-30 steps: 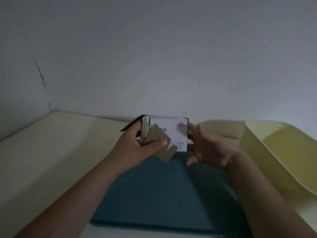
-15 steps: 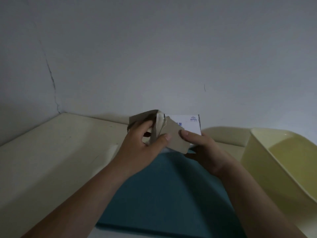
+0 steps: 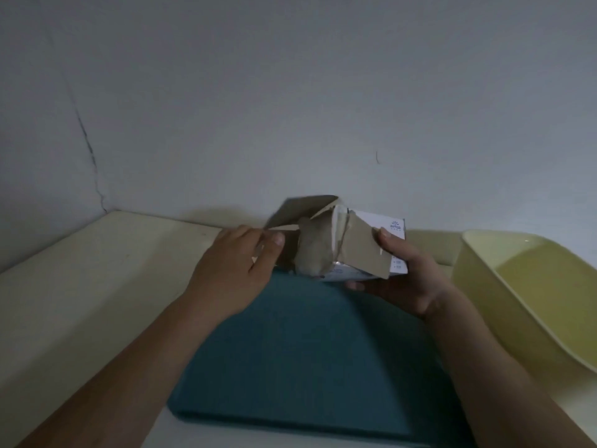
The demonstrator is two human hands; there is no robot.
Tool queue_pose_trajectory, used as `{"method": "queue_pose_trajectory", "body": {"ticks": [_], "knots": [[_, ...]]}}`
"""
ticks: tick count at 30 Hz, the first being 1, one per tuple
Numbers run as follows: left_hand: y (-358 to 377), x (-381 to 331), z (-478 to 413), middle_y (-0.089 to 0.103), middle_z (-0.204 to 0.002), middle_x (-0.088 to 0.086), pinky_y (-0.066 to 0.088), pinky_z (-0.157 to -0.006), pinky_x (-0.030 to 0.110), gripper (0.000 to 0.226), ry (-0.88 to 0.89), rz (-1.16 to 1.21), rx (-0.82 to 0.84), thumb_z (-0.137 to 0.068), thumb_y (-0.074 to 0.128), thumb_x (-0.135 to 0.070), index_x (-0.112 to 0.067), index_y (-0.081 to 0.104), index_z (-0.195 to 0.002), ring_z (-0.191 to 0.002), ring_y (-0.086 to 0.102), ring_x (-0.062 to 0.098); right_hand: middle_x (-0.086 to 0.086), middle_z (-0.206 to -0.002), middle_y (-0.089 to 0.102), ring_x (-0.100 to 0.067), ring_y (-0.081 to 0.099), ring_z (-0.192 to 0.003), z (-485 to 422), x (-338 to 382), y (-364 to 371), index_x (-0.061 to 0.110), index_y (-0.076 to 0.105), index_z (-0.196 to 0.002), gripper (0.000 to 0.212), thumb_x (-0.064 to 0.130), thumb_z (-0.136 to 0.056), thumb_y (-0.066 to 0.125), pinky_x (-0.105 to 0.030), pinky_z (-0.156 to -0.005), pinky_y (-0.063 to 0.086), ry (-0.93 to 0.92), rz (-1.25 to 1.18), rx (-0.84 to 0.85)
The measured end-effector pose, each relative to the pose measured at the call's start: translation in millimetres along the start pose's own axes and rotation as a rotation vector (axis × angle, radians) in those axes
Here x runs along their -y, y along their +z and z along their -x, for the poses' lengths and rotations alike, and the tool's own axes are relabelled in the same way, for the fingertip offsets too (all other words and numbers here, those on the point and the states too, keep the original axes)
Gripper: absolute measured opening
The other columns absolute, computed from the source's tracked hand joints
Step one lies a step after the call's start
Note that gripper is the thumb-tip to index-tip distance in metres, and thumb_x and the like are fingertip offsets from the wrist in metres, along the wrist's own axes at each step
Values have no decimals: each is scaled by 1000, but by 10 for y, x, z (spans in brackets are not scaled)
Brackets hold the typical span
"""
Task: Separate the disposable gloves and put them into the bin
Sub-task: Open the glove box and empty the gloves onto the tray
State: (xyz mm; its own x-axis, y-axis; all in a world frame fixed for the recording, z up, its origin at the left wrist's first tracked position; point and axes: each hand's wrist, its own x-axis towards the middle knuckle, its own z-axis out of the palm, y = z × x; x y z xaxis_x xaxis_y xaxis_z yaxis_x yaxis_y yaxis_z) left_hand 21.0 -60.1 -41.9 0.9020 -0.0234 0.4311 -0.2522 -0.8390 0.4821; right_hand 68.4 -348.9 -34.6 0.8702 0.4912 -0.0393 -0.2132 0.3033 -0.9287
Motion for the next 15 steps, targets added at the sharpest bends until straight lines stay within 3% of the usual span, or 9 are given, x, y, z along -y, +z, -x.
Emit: {"method": "queue_pose_trajectory", "body": {"ticks": [2, 3, 5, 7, 11, 13, 15], "knots": [[-20, -36, 4, 68, -121, -13, 45, -99, 39, 78, -26, -120, 26, -94, 16, -79, -30, 71, -120, -122, 52, 17, -13, -113, 60, -38, 49, -111, 4, 8, 2, 18, 68, -128, 68, 48, -70, 89, -54, -91, 39, -15, 0, 22], [-3, -70, 1, 68, -120, -16, 45, -98, 35, 78, -51, -37, 41, -93, 18, -82, -32, 69, -123, -121, 53, 14, -12, -111, 62, -37, 53, -108, 1, 11, 25, 19, 70, -126, 67, 49, -69, 89, -52, -91, 42, -18, 13, 26], [-9, -211, 10, 65, -120, -21, 49, -93, 26, 65, -167, 373, 95, -92, 30, -85, -45, 56, -135, -112, 60, 4, -9, -106, 66, -31, 61, -100, -12, 11, 80, 20, 74, -120, 68, 50, -63, 93, -48, -88, 47, -8, 41, 26], [1, -300, 18, 69, -124, -15, 56, -90, 31, 66, -247, 666, 151, -87, 36, -88, -53, 50, -142, -106, 68, 5, -8, -105, 68, -26, 64, -95, -26, -10, 132, 20, 74, -121, 72, 50, -59, 94, -47, -89, 46, 17, 95, 41], [36, -355, 70, 74, -100, -20, 54, -100, 44, 38, -256, 625, 180, -90, 56, -72, -37, 67, -99, -99, 71, 7, -10, -107, 67, -25, 63, -97, -47, -45, 187, 19, 74, -121, 76, 52, -56, 95, -51, -94, 42, 31, 132, 32], [18, -369, 61, 77, -99, -16, 56, -102, 45, 28, -255, 697, 138, -91, 69, -59, -31, 72, -95, -98, 73, 9, -8, -104, 69, -24, 65, -95, -52, -38, 186, 21, 76, -117, 75, 54, -52, 96, -49, -90, 45, 19, 103, 9], [-14, -385, 59, 78, -102, -14, 57, -100, 40, 37, -259, 728, 173, -80, 76, -56, -27, 76, -103, -100, 74, 7, -6, -104, 70, -24, 66, -95, -43, -27, 200, 23, 77, -115, 76, 56, -50, 97, -49, -91, 46, 3, 99, 3]]}}
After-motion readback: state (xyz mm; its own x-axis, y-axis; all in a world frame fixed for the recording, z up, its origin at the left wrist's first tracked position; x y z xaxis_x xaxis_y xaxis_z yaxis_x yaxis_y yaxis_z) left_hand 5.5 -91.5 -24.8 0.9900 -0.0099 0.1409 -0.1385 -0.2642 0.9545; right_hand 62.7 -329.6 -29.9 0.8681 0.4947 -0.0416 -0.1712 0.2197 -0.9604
